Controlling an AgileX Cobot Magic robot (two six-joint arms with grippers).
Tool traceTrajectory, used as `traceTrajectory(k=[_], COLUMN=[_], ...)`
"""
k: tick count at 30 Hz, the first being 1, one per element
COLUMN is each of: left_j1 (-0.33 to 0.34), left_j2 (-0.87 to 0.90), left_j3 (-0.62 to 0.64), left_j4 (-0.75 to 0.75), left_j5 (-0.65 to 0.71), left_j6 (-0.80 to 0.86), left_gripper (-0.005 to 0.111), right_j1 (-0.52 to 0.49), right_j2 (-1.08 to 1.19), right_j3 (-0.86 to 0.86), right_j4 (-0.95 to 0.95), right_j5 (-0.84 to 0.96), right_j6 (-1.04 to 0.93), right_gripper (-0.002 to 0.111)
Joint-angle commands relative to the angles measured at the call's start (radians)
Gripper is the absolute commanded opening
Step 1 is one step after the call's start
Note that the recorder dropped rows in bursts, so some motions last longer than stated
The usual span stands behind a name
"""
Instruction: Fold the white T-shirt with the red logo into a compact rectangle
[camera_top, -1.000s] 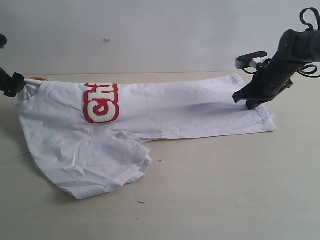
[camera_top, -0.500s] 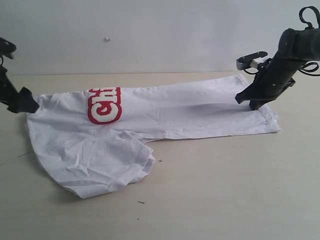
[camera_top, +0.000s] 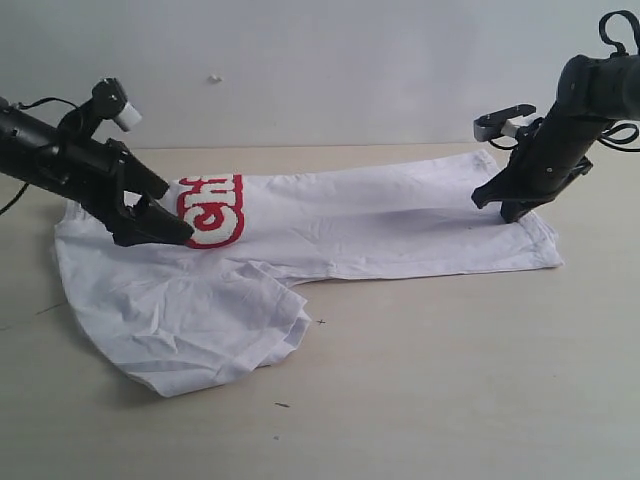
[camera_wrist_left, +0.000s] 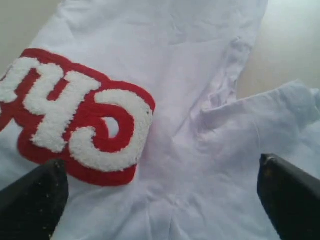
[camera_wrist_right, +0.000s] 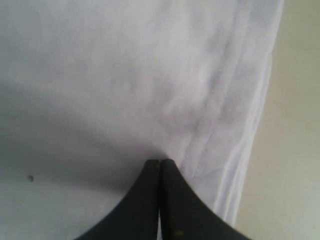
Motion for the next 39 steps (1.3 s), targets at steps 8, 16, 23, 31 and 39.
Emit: traceTrajectory(k=[8,16,23,31,39], left_j1=[-0.055,-0.204,-0.222,-0.218,-0.212], left_j2=[0.004,0.088,0.097,0.072,0.069], left_j3=[0.038,0.118,0.127,0.247,0.268], left_j4=[0.237,0.594,0.669,0.751,0.746], left_j5=[0.015,-0.048,0.141,0.139,0.21], left_j6=[0.003,-0.198,-0.222,-0.287,-0.381], left_gripper=[0.0,0.0,0.0,0.0,0.0], right_j1=[-0.003,-0.003,-0.003,-0.003,-0.003], right_j2=[0.016,0.016,0.012,-0.045,-0.161], right_j3=[0.008,0.008,0.022,0.121,0.315], right_j4=[-0.022,-0.022,-0.022,-0.022,-0.019], right_j5=[0.05,0.083,0.101,0.107,0.065], right_j6=[0.0,0.0,0.018,0.018,0.018], right_gripper=[0.0,0.0,0.0,0.0,0.0])
